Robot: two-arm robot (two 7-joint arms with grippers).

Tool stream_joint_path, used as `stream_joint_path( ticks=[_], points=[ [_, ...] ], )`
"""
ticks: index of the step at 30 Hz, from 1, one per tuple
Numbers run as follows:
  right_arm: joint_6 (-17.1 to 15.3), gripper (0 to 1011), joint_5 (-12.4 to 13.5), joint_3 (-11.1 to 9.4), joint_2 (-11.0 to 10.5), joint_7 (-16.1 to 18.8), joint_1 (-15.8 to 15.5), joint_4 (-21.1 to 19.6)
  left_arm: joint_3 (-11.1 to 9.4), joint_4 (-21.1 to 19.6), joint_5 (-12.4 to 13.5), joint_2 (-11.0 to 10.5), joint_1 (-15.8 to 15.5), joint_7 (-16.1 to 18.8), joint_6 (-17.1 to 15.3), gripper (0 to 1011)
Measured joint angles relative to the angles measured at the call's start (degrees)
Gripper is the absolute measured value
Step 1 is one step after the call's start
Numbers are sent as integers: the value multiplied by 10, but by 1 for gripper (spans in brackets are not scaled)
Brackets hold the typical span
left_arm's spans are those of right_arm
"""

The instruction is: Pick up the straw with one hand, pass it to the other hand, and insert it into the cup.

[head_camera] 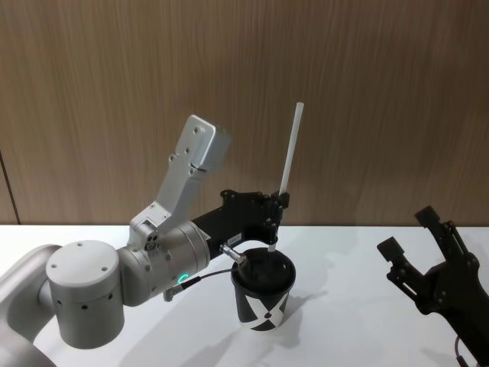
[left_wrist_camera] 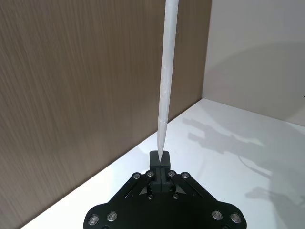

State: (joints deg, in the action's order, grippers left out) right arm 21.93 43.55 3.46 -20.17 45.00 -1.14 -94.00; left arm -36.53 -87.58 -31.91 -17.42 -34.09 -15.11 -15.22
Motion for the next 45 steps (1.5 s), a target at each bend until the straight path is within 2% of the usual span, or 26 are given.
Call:
stream_joint_path(
  ticks=[23, 45],
  points=[
    [0, 1001, 0, 0, 0, 0, 0, 0, -1, 18, 7, 19, -3, -13, -8, 0],
    [0, 1001, 0, 0, 0, 0, 0, 0, -1, 37, 25, 32, -3, -17, -3, 0]
  ],
)
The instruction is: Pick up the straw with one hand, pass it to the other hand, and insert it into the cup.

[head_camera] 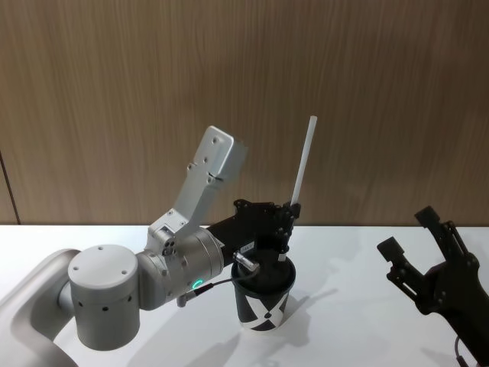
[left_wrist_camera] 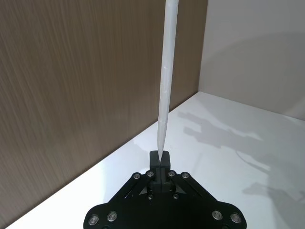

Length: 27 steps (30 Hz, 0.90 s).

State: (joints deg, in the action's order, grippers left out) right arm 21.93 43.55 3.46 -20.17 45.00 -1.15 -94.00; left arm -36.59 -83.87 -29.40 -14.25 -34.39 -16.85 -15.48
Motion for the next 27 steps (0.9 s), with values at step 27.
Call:
stream_joint_path(
  ticks=[27],
  points=[
    [0, 1001, 0, 0, 0, 0, 0, 0, 6, -1, 14, 7, 10, -1, -8, 0]
  ],
)
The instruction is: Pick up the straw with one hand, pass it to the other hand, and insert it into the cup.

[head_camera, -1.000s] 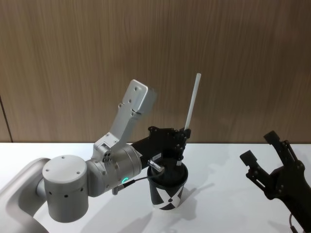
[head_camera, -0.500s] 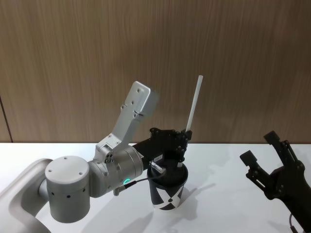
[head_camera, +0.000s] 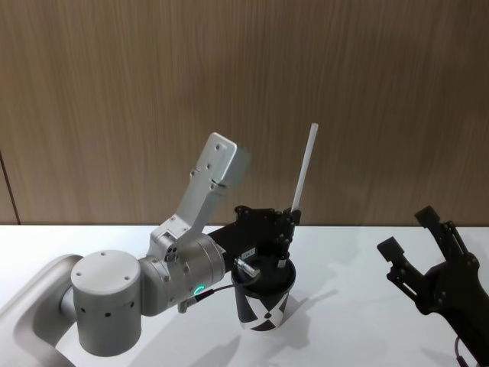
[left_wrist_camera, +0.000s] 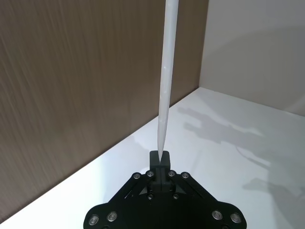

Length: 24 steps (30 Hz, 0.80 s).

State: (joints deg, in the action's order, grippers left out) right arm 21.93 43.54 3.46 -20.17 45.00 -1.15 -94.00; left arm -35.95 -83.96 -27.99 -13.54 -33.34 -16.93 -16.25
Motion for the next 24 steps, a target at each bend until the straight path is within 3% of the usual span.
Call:
stream_joint_path(
  ticks=[17, 24],
  points=[
    [0, 1001, 0, 0, 0, 0, 0, 0, 5, 8, 10, 7, 9, 4, 7, 0],
    [0, 1001, 0, 0, 0, 0, 0, 0, 5, 11, 12, 8, 11, 4, 9, 158]
  ],
)
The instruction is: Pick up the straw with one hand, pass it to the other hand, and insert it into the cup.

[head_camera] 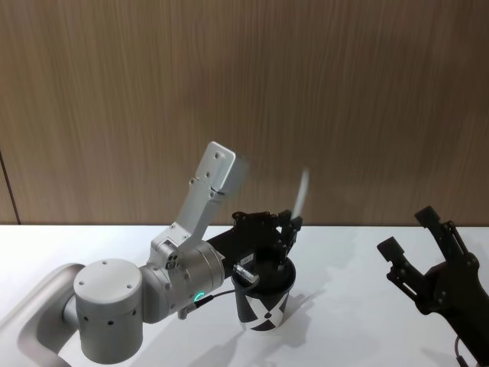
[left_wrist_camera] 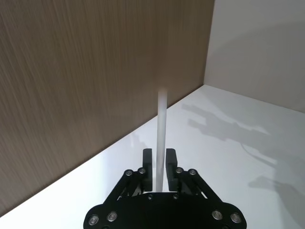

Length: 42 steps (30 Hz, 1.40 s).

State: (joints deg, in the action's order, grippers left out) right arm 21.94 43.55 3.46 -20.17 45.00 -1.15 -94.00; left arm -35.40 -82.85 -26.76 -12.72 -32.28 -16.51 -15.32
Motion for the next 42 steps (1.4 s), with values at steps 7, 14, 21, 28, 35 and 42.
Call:
stream_joint_path(
  ticks=[7, 14, 21, 28, 35, 42],
  points=[
    [0, 1001, 0, 0, 0, 0, 0, 0, 0, 1, 1, 1, 1, 0, 1, 342],
    [0, 1001, 0, 0, 0, 0, 0, 0, 1, 2, 2, 1, 1, 0, 2, 572],
    [0, 1001, 0, 0, 0, 0, 0, 0, 1, 2, 3, 1, 1, 0, 2, 830],
    [0, 1001, 0, 0, 0, 0, 0, 0, 2, 2, 3, 2, 3, 0, 3, 992],
    [0, 1001, 0, 0, 0, 0, 0, 0, 10, -9, 5, 0, 13, 9, 10, 1003],
    [0, 1001, 0, 0, 0, 0, 0, 0, 27, -32, 14, -5, 34, 35, 30, 1003]
  ],
)
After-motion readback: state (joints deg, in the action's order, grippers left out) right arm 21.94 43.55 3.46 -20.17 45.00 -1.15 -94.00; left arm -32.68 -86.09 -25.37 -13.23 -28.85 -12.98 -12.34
